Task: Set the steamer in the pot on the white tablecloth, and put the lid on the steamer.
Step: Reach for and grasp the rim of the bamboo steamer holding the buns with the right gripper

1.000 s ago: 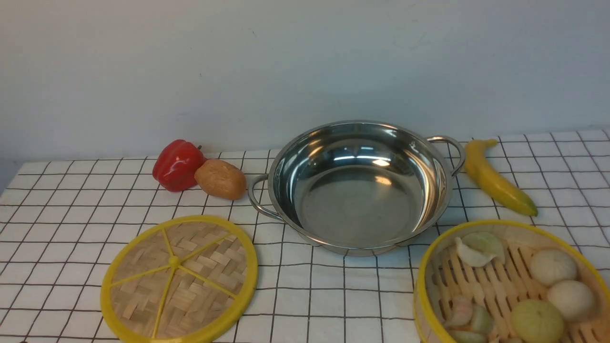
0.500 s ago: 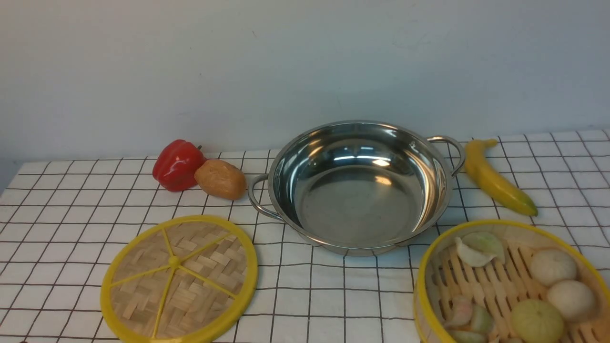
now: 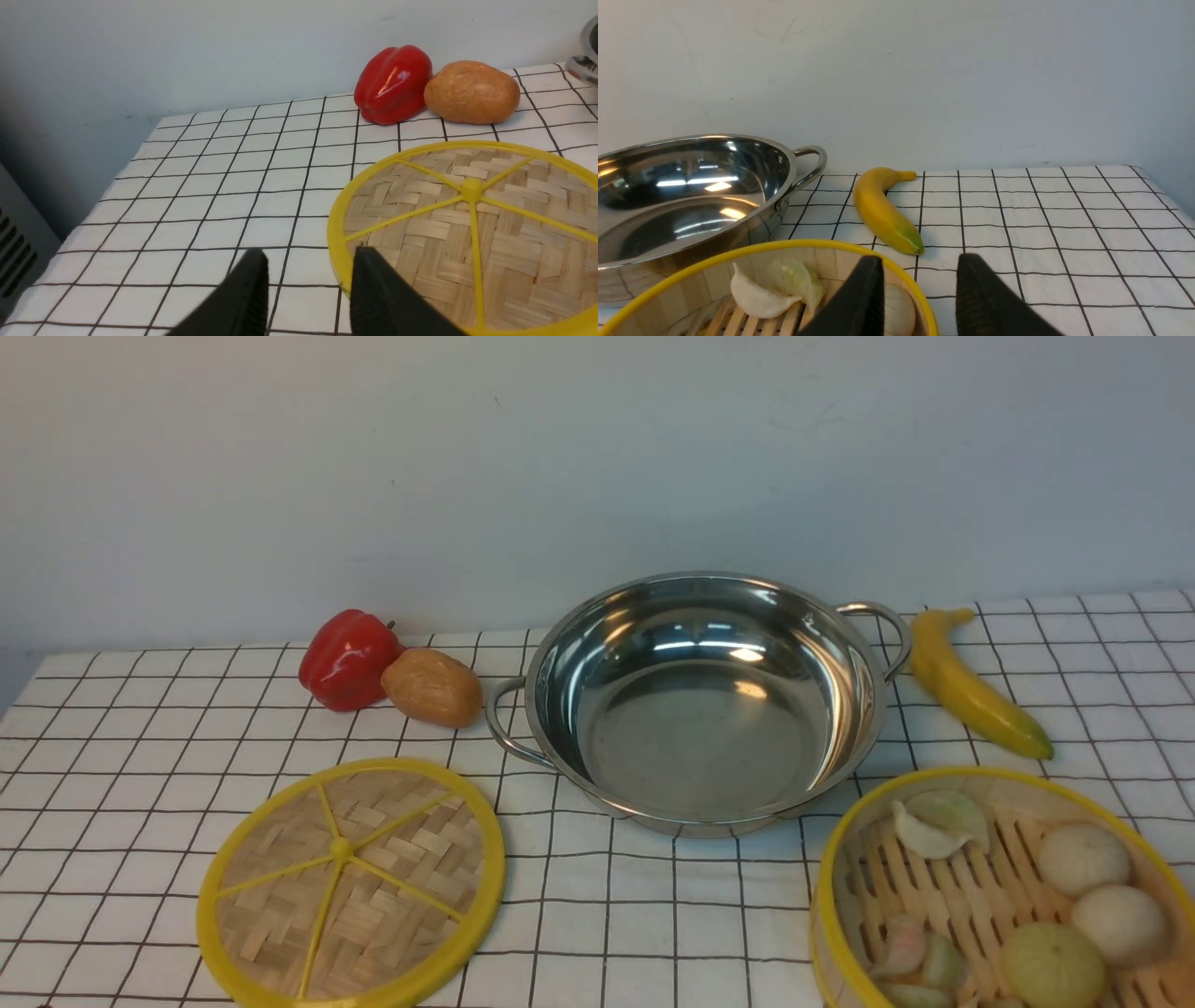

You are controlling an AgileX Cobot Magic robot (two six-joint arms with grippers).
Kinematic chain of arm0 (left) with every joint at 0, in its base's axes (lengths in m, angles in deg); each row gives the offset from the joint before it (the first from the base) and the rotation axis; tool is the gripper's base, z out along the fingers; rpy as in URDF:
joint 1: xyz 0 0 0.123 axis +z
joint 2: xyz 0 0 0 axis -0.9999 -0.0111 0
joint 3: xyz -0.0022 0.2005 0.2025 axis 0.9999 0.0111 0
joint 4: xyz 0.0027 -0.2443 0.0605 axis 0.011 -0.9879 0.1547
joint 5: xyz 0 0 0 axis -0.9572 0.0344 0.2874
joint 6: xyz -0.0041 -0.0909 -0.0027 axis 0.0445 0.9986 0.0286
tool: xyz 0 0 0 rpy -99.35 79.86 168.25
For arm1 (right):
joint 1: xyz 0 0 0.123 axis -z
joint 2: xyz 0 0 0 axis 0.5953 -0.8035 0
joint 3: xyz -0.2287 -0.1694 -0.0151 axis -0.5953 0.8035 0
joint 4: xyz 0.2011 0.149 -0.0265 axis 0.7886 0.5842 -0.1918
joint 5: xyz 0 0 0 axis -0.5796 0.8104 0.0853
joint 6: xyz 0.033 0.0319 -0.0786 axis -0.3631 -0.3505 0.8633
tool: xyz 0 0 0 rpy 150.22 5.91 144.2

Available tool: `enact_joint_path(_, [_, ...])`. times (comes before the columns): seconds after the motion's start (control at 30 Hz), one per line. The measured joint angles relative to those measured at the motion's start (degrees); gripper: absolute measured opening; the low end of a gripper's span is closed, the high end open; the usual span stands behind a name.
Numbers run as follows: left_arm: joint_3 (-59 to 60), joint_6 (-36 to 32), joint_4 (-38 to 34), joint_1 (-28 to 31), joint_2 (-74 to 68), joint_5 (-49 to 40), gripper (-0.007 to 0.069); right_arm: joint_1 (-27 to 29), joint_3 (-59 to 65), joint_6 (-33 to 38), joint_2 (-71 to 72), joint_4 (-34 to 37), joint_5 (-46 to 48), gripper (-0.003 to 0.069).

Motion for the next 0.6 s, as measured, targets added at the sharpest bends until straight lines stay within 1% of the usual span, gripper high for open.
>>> enact_joint_path(0.07, [0.0, 1.3, -2.3, 0.0, 0.0, 0.0, 0.0243, 0.0, 0.0, -0.3, 0.0, 0.3, 0.0, 0.024])
enact_joint_path(0.17, [0.0, 4.0, -7.6, 0.0, 0.0, 0.0, 0.0243, 0.0, 0.0, -2.1, 0.0, 5.6, 0.0, 0.024])
enact_joint_path(0.23, [0.0, 6.0, -12.3, 0.0, 0.0, 0.0, 0.0243, 0.0, 0.0, -4.4, 0.0, 11.2, 0.0, 0.024])
enact_joint_path(0.27, [0.0, 7.3, -16.0, 0.0, 0.0, 0.0, 0.0243, 0.0, 0.0, -5.7, 0.0, 15.2, 0.0, 0.024])
enact_joint_path(0.3, [0.0, 7.5, -16.5, 0.0, 0.0, 0.0, 0.0243, 0.0, 0.0, -6.0, 0.0, 15.8, 0.0, 0.024])
enact_joint_path(0.33, [0.0, 9.3, -21.2, 0.0, 0.0, 0.1, 0.0243, 0.0, 0.0, -8.3, 0.0, 21.7, 0.0, 0.024])
enact_joint_path(0.37, [0.0, 9.9, -23.1, 0.0, 0.0, 0.2, 0.0243, 0.0, 0.0, -8.9, 0.0, 24.1, 0.0, 0.024])
enact_joint_path(0.4, [0.0, 9.9, -23.6, 0.0, 0.0, 0.2, 0.0243, 0.0, 0.0, -9.1, 0.0, 24.6, 0.0, 0.024])
enact_joint_path(0.43, [0.0, 10.5, -27.3, 0.0, 0.0, 0.2, 0.0243, 0.0, 0.0, -9.7, 0.0, 28.8, -0.1, 0.024])
enact_joint_path(0.5, [0.0, 10.5, -30.1, 0.0, 0.0, 0.4, 0.0243, 0.0, 0.0, -10.1, 0.0, 32.1, -0.8, 0.024])
enact_joint_path(0.6, [0.0, 10.0, -31.1, 0.0, 0.0, 0.8, 0.0243, 0.0, 0.0, -10.4, 0.0, 35.3, -1.5, 0.024])
